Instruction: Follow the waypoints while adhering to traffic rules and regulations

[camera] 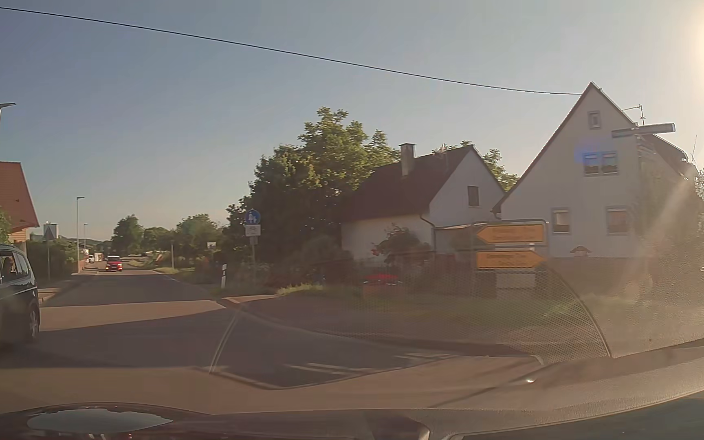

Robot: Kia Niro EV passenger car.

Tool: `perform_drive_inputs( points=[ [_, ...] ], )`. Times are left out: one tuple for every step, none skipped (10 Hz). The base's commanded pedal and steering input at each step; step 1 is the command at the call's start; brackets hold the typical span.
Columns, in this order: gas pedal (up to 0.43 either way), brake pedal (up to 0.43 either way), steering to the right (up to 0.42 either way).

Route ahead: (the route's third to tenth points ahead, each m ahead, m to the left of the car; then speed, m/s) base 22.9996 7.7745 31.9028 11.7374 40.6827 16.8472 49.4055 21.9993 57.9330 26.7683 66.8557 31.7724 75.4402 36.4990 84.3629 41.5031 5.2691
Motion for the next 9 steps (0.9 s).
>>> perform_drive_inputs(
  points=[
    [0.209, 0.0, -0.401],
    [0.209, 0.0, -0.374],
    [0.209, 0.0, -0.331],
    [0.209, 0.0, -0.287],
    [0.209, 0.0, -0.256],
    [0.209, 0.0, -0.211],
    [0.197, 0.0, -0.171],
    [0.189, 0.0, -0.143],
    [0.189, 0.0, -0.122]
  ],
)
